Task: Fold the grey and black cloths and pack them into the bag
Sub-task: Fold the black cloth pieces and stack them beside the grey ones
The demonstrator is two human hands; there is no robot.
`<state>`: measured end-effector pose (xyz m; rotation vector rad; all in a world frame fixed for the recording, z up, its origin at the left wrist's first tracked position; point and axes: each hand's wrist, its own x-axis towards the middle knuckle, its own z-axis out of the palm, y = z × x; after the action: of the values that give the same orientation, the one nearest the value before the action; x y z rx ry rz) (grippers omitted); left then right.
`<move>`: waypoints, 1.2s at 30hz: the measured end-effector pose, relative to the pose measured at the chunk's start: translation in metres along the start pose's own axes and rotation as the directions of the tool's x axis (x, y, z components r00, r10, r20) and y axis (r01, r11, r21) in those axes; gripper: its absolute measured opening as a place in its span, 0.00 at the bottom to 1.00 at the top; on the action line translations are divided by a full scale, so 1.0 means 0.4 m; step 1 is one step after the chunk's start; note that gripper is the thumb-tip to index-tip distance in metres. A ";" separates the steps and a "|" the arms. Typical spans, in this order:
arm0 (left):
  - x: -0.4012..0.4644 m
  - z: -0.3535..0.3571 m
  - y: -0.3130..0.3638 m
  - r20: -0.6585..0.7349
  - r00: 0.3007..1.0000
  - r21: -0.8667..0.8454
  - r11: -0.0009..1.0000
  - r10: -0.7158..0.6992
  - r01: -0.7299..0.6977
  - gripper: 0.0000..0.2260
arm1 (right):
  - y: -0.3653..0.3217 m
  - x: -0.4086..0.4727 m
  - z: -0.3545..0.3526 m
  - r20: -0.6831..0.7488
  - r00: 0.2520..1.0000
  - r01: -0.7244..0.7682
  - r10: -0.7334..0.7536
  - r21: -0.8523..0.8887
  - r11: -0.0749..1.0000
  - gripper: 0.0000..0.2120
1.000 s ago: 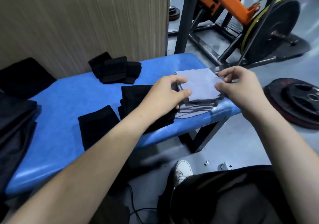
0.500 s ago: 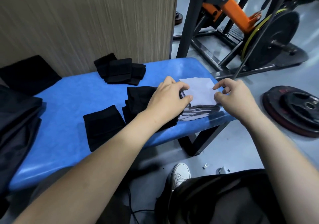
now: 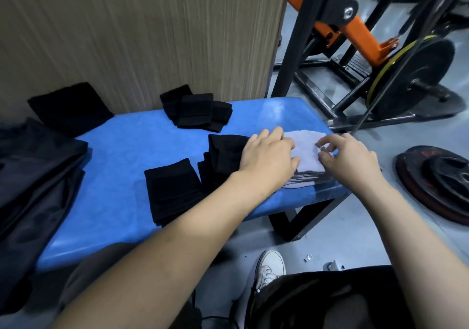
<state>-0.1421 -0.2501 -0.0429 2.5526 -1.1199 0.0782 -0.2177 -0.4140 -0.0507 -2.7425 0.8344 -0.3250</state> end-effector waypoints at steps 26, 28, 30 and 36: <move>-0.298 -0.330 -0.667 -0.431 0.770 0.031 0.845 -0.471 0.534 0.13 | -0.640 -0.047 0.114 -0.133 0.889 0.445 -0.439 0.019 0.895 0.09; -0.308 -0.354 -0.749 -0.402 0.748 0.079 0.794 -0.528 0.602 0.16 | -0.683 -0.058 0.137 -0.098 0.879 0.472 -0.466 0.048 0.880 0.10; -0.306 -0.375 -0.819 -0.340 0.740 0.116 0.755 -0.581 0.646 0.20 | -0.719 -0.068 0.156 -0.075 0.871 0.491 -0.486 0.075 0.868 0.12; -0.250 -0.376 -0.913 -0.142 0.786 0.344 0.715 -0.601 0.609 0.25 | -0.774 -0.073 0.198 -0.017 0.851 0.524 -0.525 0.092 0.847 0.12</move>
<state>0.0665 0.0997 -0.0287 3.1205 -0.2028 0.1632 -0.0601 -0.1348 -0.0347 -2.8311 0.0366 -0.4377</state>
